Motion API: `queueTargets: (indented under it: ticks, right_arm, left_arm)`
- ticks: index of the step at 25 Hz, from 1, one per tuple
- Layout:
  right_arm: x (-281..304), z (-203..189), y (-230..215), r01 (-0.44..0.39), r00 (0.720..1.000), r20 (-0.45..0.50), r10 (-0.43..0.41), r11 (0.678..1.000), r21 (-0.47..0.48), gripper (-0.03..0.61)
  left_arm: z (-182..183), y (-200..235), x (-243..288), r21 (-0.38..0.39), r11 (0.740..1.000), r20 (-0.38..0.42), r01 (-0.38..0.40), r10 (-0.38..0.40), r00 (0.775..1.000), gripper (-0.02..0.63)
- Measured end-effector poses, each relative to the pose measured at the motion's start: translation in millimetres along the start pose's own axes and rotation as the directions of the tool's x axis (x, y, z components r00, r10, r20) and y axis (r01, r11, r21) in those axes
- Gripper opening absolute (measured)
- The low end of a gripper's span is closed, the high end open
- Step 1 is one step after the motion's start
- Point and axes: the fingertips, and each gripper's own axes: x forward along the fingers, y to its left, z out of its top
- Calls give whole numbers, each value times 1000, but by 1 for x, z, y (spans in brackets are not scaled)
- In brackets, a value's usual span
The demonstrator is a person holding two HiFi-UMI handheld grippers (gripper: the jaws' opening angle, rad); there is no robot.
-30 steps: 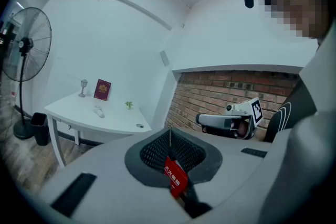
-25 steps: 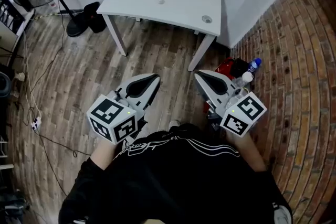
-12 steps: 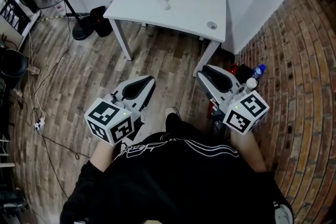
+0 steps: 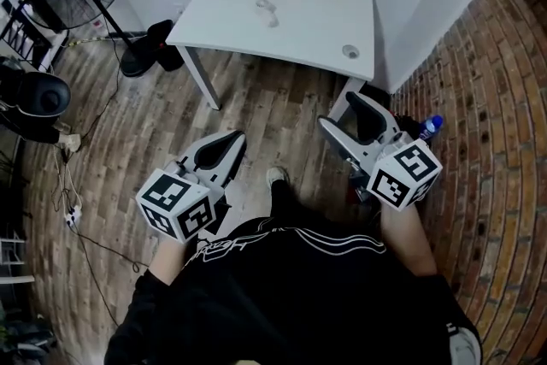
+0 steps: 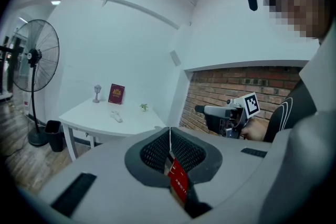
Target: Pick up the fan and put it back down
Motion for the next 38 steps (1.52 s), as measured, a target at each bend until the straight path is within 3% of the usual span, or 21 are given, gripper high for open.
queueTargets:
  ticks: [9, 24, 38]
  right_arm:
    - [78, 0, -74, 4, 1000, -26, -4, 1000, 20, 328]
    - [213, -9, -196, 2, 989, -151, 8, 998, 61, 331]
    - [299, -41, -231, -11, 964, -266, 19, 999, 31, 337]
  left_arm:
    - [25, 68, 66, -13, 1000, -40, -26, 25, 999, 32]
    - [62, 195, 207, -59, 997, -121, -46, 39, 992, 32]
    - [73, 255, 238, -114, 991, -104, -74, 62, 993, 32]
